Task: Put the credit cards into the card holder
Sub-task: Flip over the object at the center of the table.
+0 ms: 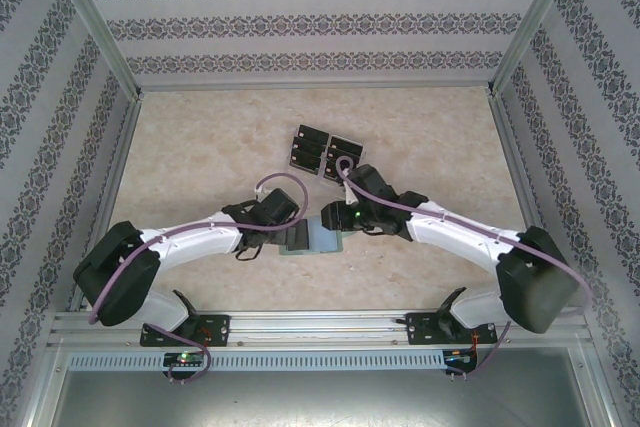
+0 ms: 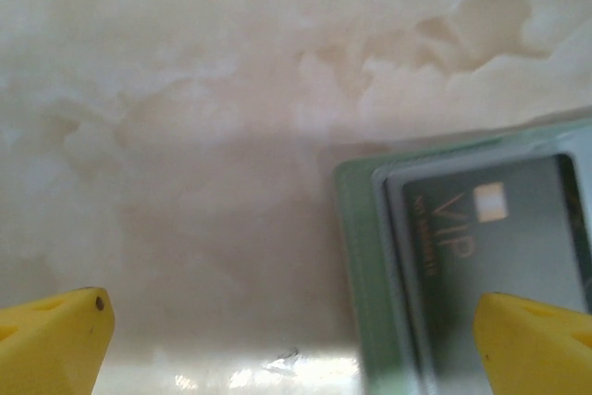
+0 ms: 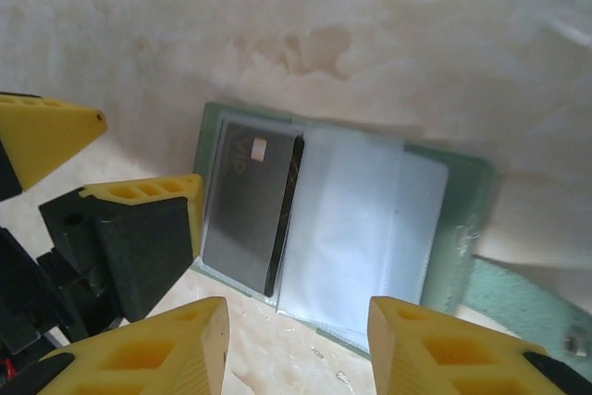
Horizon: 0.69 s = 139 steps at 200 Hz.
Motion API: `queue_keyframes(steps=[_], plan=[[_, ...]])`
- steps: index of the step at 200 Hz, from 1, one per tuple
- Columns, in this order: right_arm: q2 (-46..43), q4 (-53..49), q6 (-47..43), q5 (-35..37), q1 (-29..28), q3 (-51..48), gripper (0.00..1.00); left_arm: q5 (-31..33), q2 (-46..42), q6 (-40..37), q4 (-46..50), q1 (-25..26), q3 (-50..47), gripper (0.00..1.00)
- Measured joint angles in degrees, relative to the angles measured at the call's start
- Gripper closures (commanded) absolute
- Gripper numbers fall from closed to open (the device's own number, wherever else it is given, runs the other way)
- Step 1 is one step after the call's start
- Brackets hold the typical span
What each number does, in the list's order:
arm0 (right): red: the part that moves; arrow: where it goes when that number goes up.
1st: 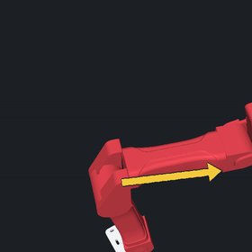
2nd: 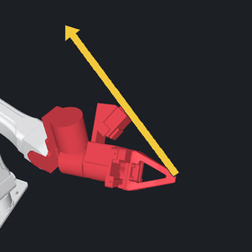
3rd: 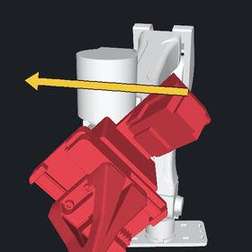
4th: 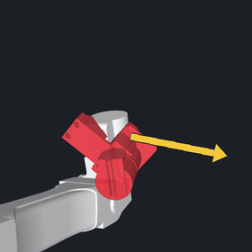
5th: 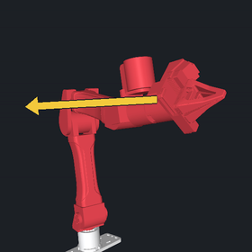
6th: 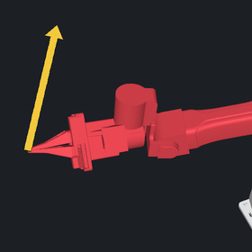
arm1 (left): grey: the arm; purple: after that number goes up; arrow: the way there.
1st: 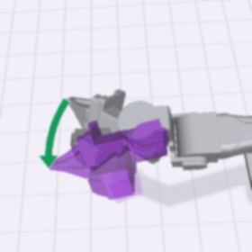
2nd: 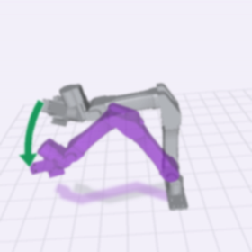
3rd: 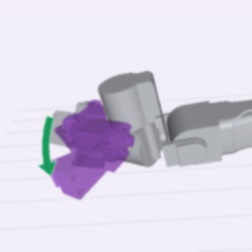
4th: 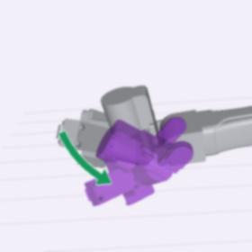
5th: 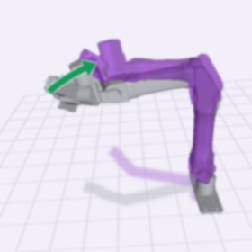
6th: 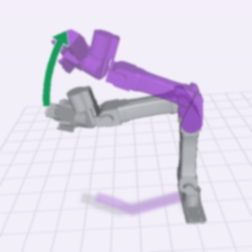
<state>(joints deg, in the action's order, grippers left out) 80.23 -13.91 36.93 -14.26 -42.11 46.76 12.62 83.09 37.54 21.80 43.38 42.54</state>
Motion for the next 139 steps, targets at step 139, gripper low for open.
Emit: queue_keyframes(steps=[139], plan=[[9.7, 6.5, 3.9, -1.2, -1.6, -2.5, 0.59, -0.4, 0.7, 0.3, -1.8, 0.0, -3.2, 0.00]])
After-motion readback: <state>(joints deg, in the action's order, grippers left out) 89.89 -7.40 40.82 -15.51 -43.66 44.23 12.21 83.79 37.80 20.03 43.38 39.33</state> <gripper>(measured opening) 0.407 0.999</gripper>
